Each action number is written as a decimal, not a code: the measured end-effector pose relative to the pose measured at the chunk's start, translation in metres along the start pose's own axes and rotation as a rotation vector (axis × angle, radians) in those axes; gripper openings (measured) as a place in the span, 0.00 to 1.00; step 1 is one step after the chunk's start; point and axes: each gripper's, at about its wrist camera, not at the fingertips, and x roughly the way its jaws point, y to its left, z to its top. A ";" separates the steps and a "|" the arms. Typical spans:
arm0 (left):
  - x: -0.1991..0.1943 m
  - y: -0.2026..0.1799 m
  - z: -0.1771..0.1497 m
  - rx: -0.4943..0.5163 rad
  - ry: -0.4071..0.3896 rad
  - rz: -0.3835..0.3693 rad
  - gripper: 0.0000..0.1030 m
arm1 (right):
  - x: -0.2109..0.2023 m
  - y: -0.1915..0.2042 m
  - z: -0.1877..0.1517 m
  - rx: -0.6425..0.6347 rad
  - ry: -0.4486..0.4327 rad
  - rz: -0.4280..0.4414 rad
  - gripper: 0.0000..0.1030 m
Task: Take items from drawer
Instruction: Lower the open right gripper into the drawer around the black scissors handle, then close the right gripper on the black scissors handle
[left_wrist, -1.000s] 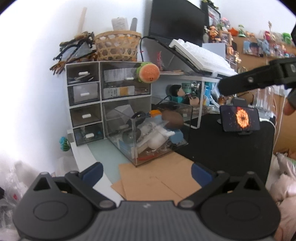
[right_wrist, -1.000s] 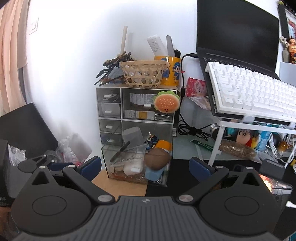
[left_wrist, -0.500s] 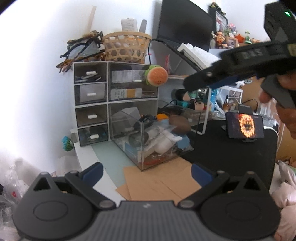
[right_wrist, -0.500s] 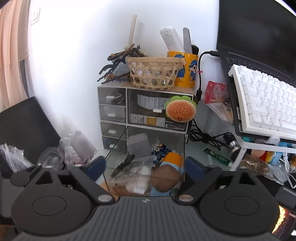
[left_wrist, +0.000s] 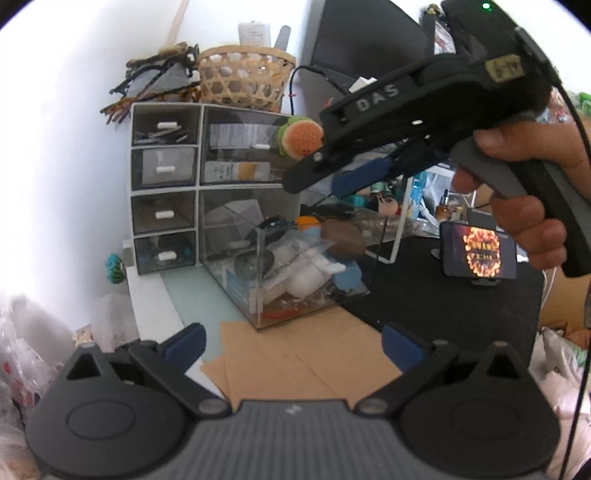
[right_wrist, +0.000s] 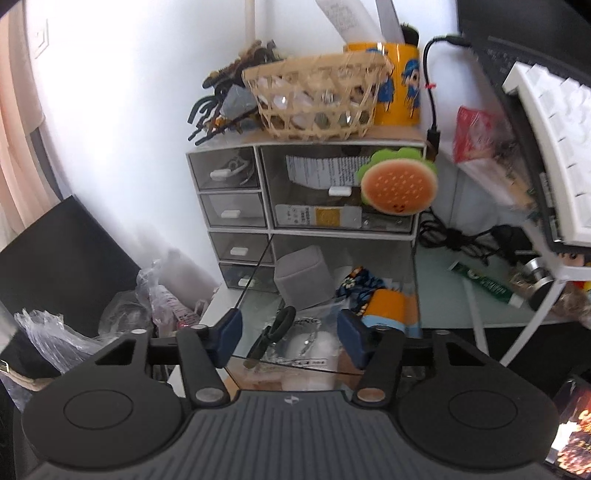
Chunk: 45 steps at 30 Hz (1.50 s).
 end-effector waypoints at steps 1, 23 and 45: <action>0.001 0.000 0.000 -0.005 0.002 -0.002 1.00 | 0.003 0.000 0.001 0.006 0.008 0.005 0.53; -0.004 0.013 -0.002 -0.101 -0.029 0.013 1.00 | 0.049 0.001 0.009 0.073 0.129 0.008 0.25; -0.003 0.010 -0.007 -0.109 -0.009 -0.018 1.00 | 0.062 0.014 0.010 0.049 0.131 -0.004 0.10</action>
